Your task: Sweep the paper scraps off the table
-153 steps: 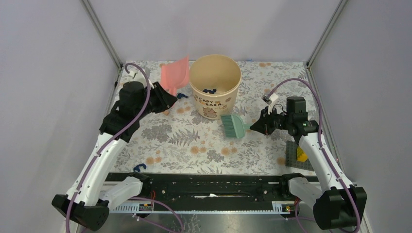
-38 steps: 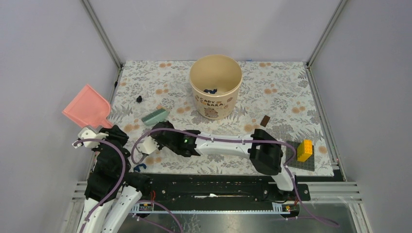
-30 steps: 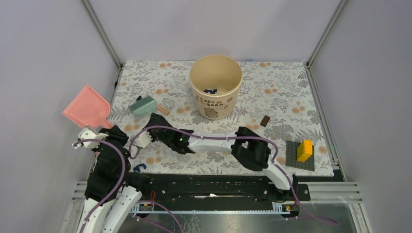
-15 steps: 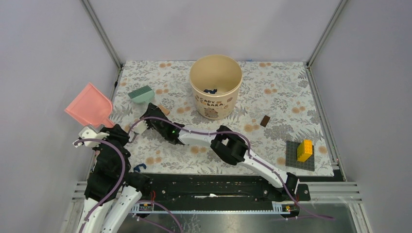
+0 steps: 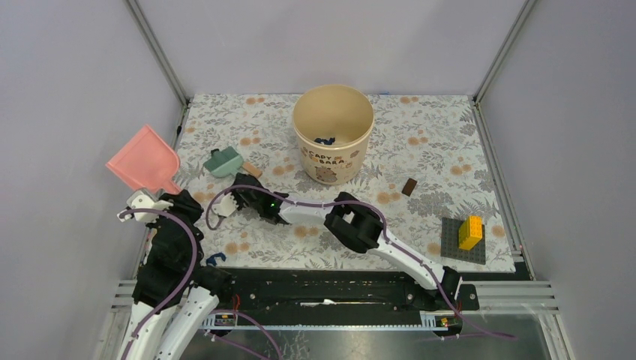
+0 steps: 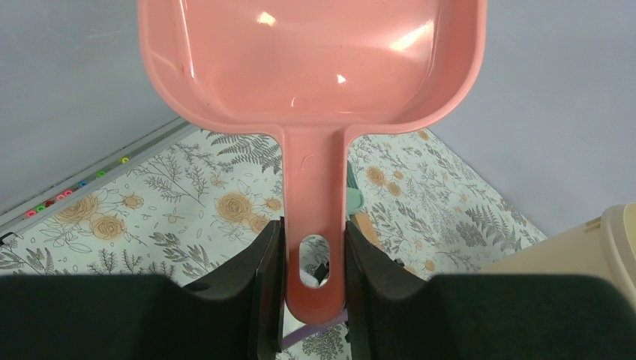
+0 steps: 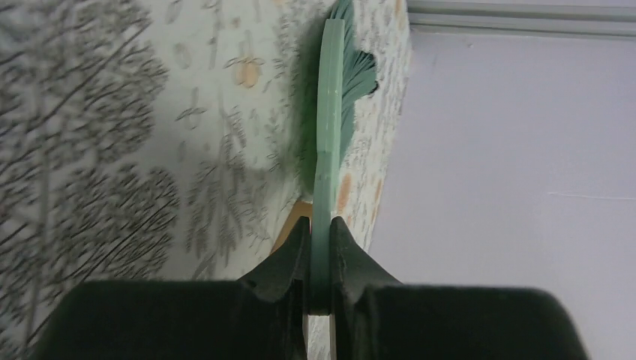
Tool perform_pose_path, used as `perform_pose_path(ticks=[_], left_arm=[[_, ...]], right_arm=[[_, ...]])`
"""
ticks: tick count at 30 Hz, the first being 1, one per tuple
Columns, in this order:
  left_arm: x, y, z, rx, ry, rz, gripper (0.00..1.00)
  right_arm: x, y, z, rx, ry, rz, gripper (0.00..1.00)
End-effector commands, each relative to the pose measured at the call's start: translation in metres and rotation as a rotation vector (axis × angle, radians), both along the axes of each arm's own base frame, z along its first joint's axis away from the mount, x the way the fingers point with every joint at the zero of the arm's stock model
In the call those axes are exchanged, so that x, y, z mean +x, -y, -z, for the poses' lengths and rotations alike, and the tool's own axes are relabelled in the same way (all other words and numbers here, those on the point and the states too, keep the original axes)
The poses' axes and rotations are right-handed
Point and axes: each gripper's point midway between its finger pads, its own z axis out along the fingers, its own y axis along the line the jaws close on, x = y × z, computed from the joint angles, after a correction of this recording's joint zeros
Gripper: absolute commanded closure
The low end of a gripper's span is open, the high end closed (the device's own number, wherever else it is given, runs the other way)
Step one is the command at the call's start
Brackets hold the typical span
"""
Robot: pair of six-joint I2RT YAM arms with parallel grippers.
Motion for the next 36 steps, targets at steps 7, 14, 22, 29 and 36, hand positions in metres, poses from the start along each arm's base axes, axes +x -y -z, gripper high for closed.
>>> perform_pose_path(ticks=[7,14,22,29,36], left_arm=[[0.007,0.006,-0.007,0.005,0.026,0.027,1.00],[0.008,0.007,-0.007,0.007,0.025,0.035,1.00],[0.008,0.007,-0.007,0.008,0.024,0.037,1.00],[0.008,0.008,-0.007,0.007,0.025,0.039,1.00],[0.011,0.010,-0.004,0.015,0.006,0.047,1.00]], right_arm=[[-0.079,0.048,-0.031,-0.088,-0.140,-0.085,1.00],[-0.169,0.099,-0.027,-0.296,-0.398,-0.053,1.00],[-0.208,0.149,-0.079,-0.385,-0.549,0.020,1.00],[-0.199,0.201,-0.107,-0.467,-0.462,0.097,1.00],[-0.201,0.219,-0.149,-0.434,-0.443,0.098,1.00]])
